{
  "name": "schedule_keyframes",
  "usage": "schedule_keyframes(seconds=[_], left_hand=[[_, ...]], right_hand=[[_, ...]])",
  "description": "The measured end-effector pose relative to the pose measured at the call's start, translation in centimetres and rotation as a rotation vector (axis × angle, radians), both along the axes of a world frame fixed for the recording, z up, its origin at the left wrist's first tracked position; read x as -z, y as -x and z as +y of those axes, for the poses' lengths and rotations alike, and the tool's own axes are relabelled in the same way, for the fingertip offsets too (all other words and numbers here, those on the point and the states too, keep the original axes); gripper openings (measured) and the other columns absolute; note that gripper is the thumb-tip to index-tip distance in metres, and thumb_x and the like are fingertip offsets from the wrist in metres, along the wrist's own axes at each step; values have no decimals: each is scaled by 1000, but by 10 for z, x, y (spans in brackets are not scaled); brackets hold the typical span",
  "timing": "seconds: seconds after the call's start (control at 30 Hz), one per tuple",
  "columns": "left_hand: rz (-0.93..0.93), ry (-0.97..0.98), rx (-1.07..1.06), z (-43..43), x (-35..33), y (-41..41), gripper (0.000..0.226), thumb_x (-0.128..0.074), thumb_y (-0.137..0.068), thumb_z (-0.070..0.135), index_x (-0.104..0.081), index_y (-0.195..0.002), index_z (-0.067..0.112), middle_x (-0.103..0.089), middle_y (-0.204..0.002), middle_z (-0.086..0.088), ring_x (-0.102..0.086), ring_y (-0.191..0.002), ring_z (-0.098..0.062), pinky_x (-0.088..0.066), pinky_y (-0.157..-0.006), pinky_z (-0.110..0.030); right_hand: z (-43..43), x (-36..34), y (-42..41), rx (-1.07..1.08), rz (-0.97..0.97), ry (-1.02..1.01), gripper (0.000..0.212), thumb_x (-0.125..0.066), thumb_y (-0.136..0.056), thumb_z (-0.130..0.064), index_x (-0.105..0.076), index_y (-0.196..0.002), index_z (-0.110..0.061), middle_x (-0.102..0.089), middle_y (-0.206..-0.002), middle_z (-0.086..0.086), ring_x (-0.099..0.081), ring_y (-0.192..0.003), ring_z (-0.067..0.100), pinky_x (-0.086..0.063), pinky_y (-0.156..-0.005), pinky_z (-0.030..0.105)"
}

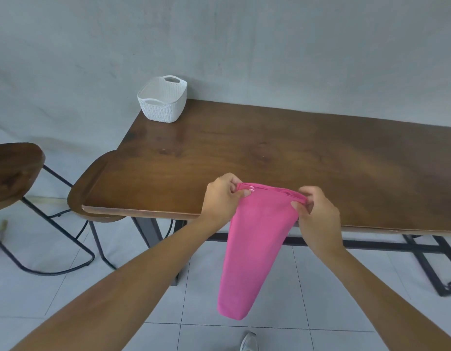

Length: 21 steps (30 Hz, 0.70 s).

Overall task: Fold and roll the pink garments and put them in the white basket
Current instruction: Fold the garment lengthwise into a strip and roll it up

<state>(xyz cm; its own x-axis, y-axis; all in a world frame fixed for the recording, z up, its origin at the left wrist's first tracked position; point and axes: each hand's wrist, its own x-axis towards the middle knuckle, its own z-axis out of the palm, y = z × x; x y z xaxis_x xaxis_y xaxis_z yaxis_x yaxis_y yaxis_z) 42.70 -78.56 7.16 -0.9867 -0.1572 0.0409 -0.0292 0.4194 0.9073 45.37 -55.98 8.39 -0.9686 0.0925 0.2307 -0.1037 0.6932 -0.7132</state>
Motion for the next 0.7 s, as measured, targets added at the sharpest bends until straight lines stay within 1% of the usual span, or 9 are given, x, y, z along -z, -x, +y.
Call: schedule_keyframes(seconds=[0.03,0.07,0.13,0.2,0.27,0.37,0.47,0.6,0.7], left_hand=[[-10,-4,-21,4,2,5,25,-83,-83,29,-64,-80,14,-68,-76,-12,-54,-61,-11,-42,-52,-20],[-24,-3,-38,9,5,11,25,-83,-83,30,-64,-81,13,-69,-76,-11,-55,-61,-12,-42,-52,-20],[-63,27,-59,16,14,22,25,-80,-85,32,-63,-81,15,-69,-77,-8,-58,-64,-13,-46,-55,-23],[-96,85,-82,21,25,33,25,-78,-87,35,-62,-80,18,-68,-77,-1,-63,-74,-18,-53,-65,-33],[-89,207,-110,23,36,43,27,-78,-86,41,-61,-75,23,-65,-79,7,-58,-87,-21,-52,-75,-40],[-108,381,-148,25,48,54,30,-76,-84,52,-61,-74,28,-58,-87,11,-47,-95,-20,-37,-83,-35],[-146,442,-190,27,55,66,31,-74,-82,59,-64,-77,30,-56,-96,11,-41,-100,-19,-25,-85,-34],[-284,466,-223,29,48,92,33,-76,-78,63,-68,-83,32,-56,-106,8,-41,-110,-23,-27,-90,-36],[-379,499,-239,28,42,114,34,-75,-76,68,-65,-81,35,-58,-112,5,-42,-117,-27,-30,-95,-38]], right_hand=[[2,5,10,32,-13,-1,7,-62,-94,-20,-64,-101,-22,-65,-83,-9,-61,-89,22,-43,-69,30],[3,9,20,65,-39,2,4,-62,-94,-20,-65,-91,-22,-65,-79,-8,-60,-89,26,-40,-66,30],[5,18,41,118,-97,61,12,-64,-93,-20,-63,-81,-21,-64,-75,-5,-60,-89,29,-41,-66,33],[7,27,60,129,-142,71,18,-67,-92,-21,-60,-76,-24,-65,-77,-4,-61,-91,30,-49,-74,39],[11,36,78,114,-178,-42,16,-71,-91,-26,-63,-77,-23,-63,-83,-5,-58,-97,29,-49,-82,41],[17,45,102,78,-254,-189,15,-74,-89,-33,-71,-83,-20,-60,-95,-3,-52,-103,26,-41,-87,38],[22,53,120,26,-305,-247,15,-74,-89,-38,-73,-83,-23,-61,-106,-2,-49,-108,25,-37,-88,36],[29,55,148,-23,-352,-265,15,-75,-86,-45,-72,-83,-31,-61,-108,-4,-45,-113,24,-32,-88,35],[31,54,170,-36,-383,-279,16,-74,-85,-49,-73,-86,-34,-62,-109,-5,-45,-116,26,-32,-93,38]])
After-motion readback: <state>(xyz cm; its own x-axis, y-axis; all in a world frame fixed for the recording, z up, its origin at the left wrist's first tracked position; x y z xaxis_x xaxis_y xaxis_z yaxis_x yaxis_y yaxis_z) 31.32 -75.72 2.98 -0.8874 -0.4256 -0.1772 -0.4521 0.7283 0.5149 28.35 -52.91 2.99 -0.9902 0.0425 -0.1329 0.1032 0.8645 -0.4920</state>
